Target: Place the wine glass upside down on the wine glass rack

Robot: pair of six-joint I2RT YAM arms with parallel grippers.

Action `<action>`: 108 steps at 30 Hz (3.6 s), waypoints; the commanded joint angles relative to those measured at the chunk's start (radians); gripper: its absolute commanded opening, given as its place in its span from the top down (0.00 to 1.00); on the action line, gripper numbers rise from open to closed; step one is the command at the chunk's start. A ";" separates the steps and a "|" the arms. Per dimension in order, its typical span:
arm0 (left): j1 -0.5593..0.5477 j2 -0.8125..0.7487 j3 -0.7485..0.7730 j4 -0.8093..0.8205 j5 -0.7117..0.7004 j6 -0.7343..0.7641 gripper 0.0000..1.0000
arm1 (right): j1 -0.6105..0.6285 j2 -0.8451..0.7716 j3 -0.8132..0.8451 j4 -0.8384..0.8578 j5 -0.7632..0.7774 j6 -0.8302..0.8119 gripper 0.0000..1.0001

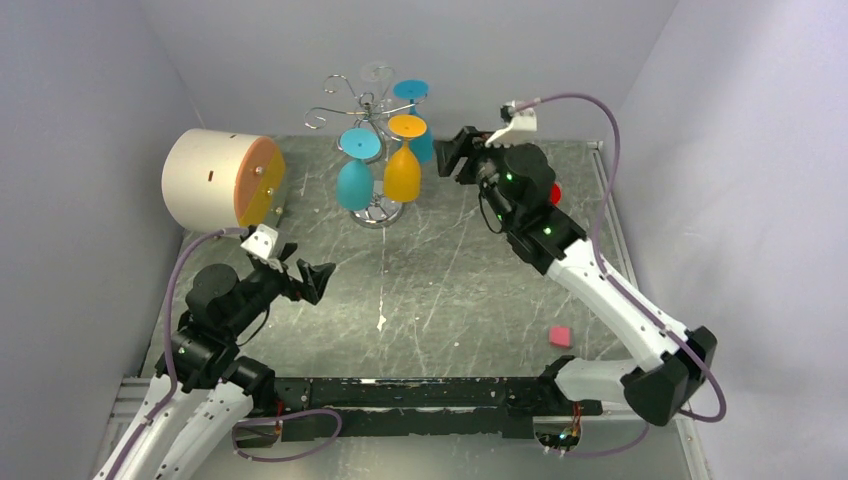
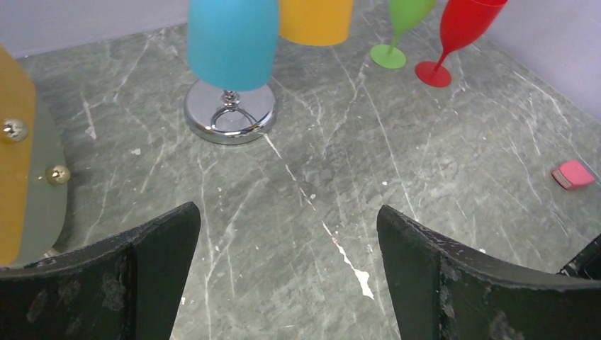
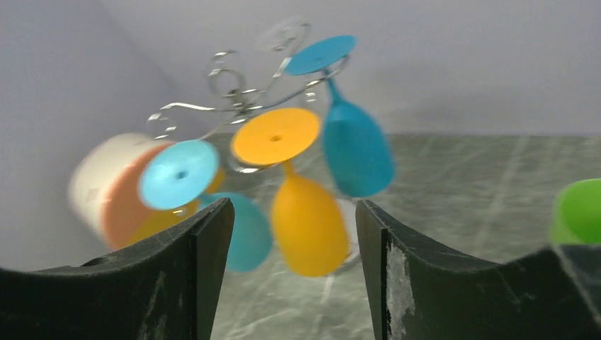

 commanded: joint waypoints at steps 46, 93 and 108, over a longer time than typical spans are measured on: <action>0.003 0.104 0.067 -0.101 -0.195 -0.015 0.01 | -0.365 0.673 0.360 -0.374 0.148 -0.431 0.72; 0.003 0.052 0.088 0.031 0.371 0.517 0.06 | -0.346 -0.077 0.152 -0.434 -0.254 -0.181 1.00; 0.003 0.080 0.208 0.072 0.695 0.852 0.14 | -0.346 -0.235 0.165 -0.262 -0.787 -0.011 1.00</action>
